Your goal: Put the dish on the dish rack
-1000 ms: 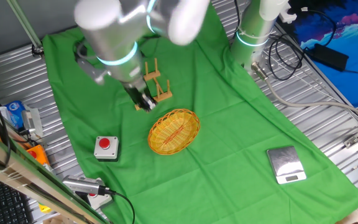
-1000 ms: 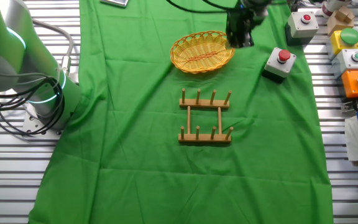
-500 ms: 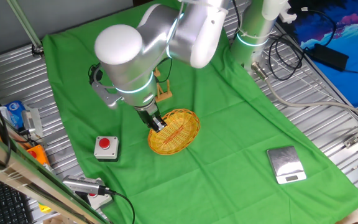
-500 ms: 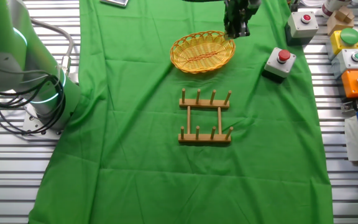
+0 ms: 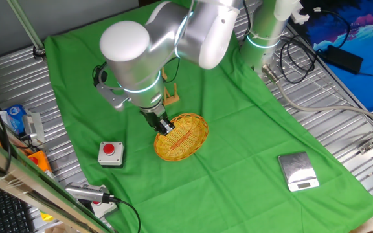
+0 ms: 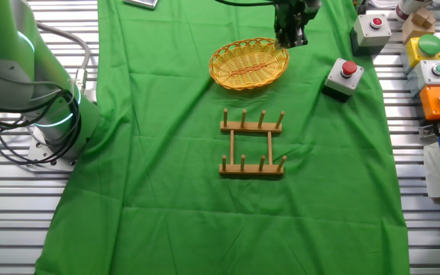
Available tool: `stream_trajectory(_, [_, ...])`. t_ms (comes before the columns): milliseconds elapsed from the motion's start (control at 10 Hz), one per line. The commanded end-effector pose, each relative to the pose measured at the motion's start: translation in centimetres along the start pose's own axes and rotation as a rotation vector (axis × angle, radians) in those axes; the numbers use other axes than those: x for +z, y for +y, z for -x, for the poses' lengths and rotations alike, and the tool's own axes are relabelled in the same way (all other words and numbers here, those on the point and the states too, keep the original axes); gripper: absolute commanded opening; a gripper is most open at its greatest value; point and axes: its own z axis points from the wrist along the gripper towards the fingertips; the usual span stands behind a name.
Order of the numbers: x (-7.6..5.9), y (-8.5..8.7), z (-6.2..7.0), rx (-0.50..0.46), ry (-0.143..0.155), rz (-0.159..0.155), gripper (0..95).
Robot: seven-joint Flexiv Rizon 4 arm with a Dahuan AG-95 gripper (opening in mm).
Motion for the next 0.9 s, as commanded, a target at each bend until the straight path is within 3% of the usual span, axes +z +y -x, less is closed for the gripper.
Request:
stream_trajectory(100, [0.02, 0.04, -0.01, -0.078, 0.016, 0.009, 0.0])
stream_trajectory(800, [0.02, 0.04, -0.01, -0.174, 0.022, 0.017, 0.0])
stream_trajectory(900, [0.39, 0.61, -0.22, -0.192, 0.014, 0.030, 0.0])
